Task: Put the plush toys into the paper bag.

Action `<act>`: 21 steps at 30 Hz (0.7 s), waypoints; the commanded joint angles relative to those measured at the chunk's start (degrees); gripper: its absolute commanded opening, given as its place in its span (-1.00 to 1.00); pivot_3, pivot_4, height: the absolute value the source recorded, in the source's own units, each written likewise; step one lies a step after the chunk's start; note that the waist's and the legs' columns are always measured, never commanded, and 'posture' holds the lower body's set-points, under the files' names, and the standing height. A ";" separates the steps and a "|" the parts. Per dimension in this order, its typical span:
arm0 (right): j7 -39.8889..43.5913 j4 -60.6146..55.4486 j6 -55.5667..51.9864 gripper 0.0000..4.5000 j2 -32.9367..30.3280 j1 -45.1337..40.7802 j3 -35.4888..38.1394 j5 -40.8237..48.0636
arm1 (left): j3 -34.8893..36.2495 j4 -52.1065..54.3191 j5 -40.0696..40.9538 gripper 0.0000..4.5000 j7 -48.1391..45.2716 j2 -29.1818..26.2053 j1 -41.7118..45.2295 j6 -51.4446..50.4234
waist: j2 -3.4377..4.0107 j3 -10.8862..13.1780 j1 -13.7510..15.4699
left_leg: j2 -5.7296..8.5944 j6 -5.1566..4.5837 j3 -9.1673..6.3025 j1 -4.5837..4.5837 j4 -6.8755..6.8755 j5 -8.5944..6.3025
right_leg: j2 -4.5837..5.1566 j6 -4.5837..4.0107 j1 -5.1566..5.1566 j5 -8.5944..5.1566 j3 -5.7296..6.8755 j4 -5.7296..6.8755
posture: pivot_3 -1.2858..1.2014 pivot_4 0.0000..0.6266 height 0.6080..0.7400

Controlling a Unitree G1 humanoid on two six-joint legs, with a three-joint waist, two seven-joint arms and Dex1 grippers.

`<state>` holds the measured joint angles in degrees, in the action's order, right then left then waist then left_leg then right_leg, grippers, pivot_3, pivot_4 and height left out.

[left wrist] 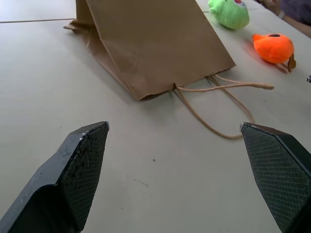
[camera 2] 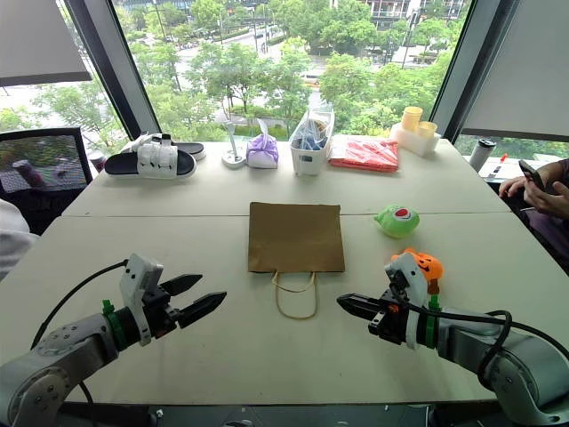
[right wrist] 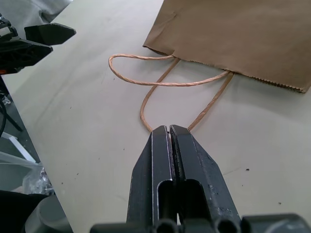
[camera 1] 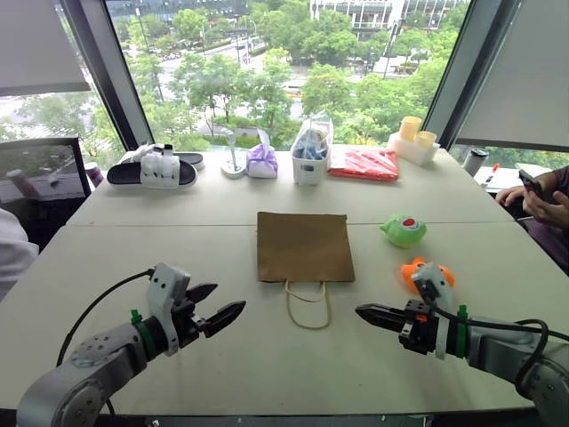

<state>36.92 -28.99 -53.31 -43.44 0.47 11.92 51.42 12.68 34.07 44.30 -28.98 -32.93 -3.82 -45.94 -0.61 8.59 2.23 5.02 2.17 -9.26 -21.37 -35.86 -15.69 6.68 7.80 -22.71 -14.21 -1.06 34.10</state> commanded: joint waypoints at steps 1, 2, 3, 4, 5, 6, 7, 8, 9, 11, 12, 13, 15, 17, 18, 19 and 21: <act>-0.25 -2.23 0.20 -1.00 0.41 0.25 1.28 1.27 | 0.53 0.56 -0.82 0.98 -1.09 -1.03 -0.19 1.81 | 0.00 0.00 0.01 | 0.00 0.00 0.00 0.00 0.00 0.00 | 0.00 0.00 0.00 0.00 0.00 0.00 | 0.03 -0.52 1.00; -0.31 -2.25 0.19 -1.00 0.42 0.30 1.31 1.32 | 0.40 0.41 -1.15 0.98 -1.21 -1.11 -0.30 2.14 | 0.00 0.00 0.01 | 0.00 0.00 0.00 0.00 -0.01 0.00 | 0.01 0.00 0.00 0.00 0.00 0.00 | 0.03 -0.52 1.00; -0.36 -2.28 0.19 -1.00 0.44 0.35 1.33 1.39 | 0.53 -0.07 -1.36 0.98 -1.12 -0.78 -0.31 2.65 | 0.00 0.00 0.00 | 0.00 0.00 0.01 0.00 0.00 0.00 | 0.01 0.00 0.00 0.00 0.00 0.00 | 0.03 -0.52 1.00; -0.40 -2.29 0.21 -1.00 0.44 0.39 1.33 1.46 | 0.68 -0.42 -1.40 0.98 -1.03 -0.47 -0.30 2.95 | 0.00 0.00 0.01 | 0.00 0.00 0.01 0.00 0.00 0.00 | 0.01 0.00 0.00 0.00 0.00 0.00 | 0.03 -0.52 1.00; -0.48 -2.30 0.27 -1.00 0.43 0.48 1.33 1.51 | 0.69 -0.79 -1.57 0.98 -1.23 -0.40 -0.48 3.27 | 0.00 0.00 0.02 | 0.00 0.00 0.00 0.00 0.00 0.00 | 0.01 0.00 0.00 0.00 0.00 0.00 | 0.03 -0.52 1.00; -0.55 -2.32 0.33 -1.00 0.41 0.57 1.33 1.58 | 0.62 -1.02 -1.78 0.98 -1.44 -0.42 -0.67 3.56 | 0.00 0.00 0.03 | 0.00 0.00 0.00 0.00 0.00 0.00 | 0.01 0.00 0.00 0.00 0.00 0.00 | 0.03 -0.52 1.00; -0.61 -2.34 0.37 -1.00 0.39 0.64 1.33 1.64 | 0.53 -1.12 -1.91 0.98 -1.61 -0.50 -0.82 3.76 | 0.00 0.00 0.02 | -0.01 0.00 0.00 0.00 0.00 0.00 | 0.01 0.00 0.00 0.00 0.00 -0.01 | 0.03 -0.52 1.00; -0.66 -2.29 0.37 -1.00 0.37 0.58 1.30 1.68 | 0.43 -1.27 -1.98 0.98 -1.70 -0.58 -0.82 3.92 | 0.00 0.00 0.02 | -0.01 0.00 0.00 0.00 0.00 0.00 | 0.01 0.00 0.00 0.00 0.00 0.00 | 0.03 -0.52 1.00; -0.68 -2.28 0.40 -1.00 0.37 0.59 1.26 1.68 | 0.35 -1.30 -1.94 0.98 -1.72 -0.61 -0.82 3.99 | 0.00 0.00 0.01 | -0.01 0.00 0.00 0.00 0.00 0.00 | 0.01 0.00 0.00 0.00 0.00 0.00 | 0.03 -0.52 1.00; -0.67 -2.22 0.51 -1.00 0.38 0.62 1.15 1.58 | 0.28 -1.22 -1.54 0.98 -1.62 -0.48 -0.62 3.74 | 0.00 0.00 0.02 | -0.01 0.00 0.00 -0.01 0.00 0.00 | 0.01 0.00 0.00 0.00 0.00 -0.01 | 0.03 -0.52 1.00; -0.66 -2.21 0.57 -1.00 0.38 0.64 1.08 1.50 | 0.28 -1.13 -1.41 0.98 -1.50 -0.43 -0.46 3.57 | 0.00 0.00 0.02 | -0.02 0.00 0.00 -0.01 0.00 0.00 | 0.01 0.00 0.00 0.00 0.00 -0.01 | 0.03 -0.52 1.00; -0.63 -2.01 0.63 -1.00 0.39 0.42 0.94 1.37 | 0.67 -1.34 -1.07 0.98 -1.46 -0.38 -0.26 3.45 | 0.00 0.00 0.01 | -0.02 0.00 -0.01 0.00 0.00 0.00 | 0.01 0.00 0.00 0.00 0.00 -0.01 | 0.03 -0.52 1.00; -0.41 -1.31 0.76 -1.00 0.36 -0.17 0.67 1.07 | 1.29 -1.78 -0.82 0.98 -1.84 -0.67 -0.05 3.56 | 0.00 0.00 0.01 | -0.02 0.00 -0.01 -0.01 0.00 0.00 | 0.01 0.00 0.00 0.00 0.00 -0.01 | 0.03 -0.52 1.00; -0.06 -0.62 0.70 -1.00 -0.16 -1.03 0.76 0.84 | 2.05 -2.47 -1.21 0.98 -3.03 -2.06 0.67 4.12 | 0.00 0.00 -0.01 | -0.01 0.00 -0.01 0.00 0.00 0.00 | 0.01 0.00 0.00 0.00 -0.01 0.00 | 0.03 -0.52 1.00; 0.03 -0.45 0.50 -1.00 -0.47 -1.45 1.16 1.03 | 2.29 -3.01 -1.70 0.98 -3.94 -3.10 1.34 4.57 | 0.00 0.00 -0.03 | -0.01 0.00 -0.01 0.00 0.00 0.00 | 0.01 0.00 0.00 0.00 -0.01 0.00 | 0.03 -0.52 1.00; 0.10 -0.40 0.20 -1.00 -0.80 -1.72 1.66 1.38 | 2.03 -3.66 -2.56 0.98 -4.72 -4.23 2.38 5.01 | 0.00 0.00 -0.03 | 0.00 0.00 0.01 0.00 0.00 0.00 | 0.00 -0.01 -0.01 0.00 0.00 0.00 | 0.03 -0.52 1.00; 0.22 -0.24 -0.48 -1.00 -1.12 -2.02 2.61 2.51 | -2.92 -3.93 -6.78 0.98 -8.64 -7.25 5.42 8.13 | 0.00 0.02 0.04 | 0.00 0.00 0.04 0.00 0.00 0.00 | -0.01 -0.01 -0.01 0.00 0.01 0.01 | 0.03 -0.52 1.00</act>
<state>36.48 -28.71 -53.54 -43.94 -0.90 12.23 52.27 12.54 29.12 41.02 -33.87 -38.04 -0.78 -41.67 -0.61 8.60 2.27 5.02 2.17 -9.18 -21.40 -35.86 -15.69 6.66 7.79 -22.72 -14.21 -1.02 34.09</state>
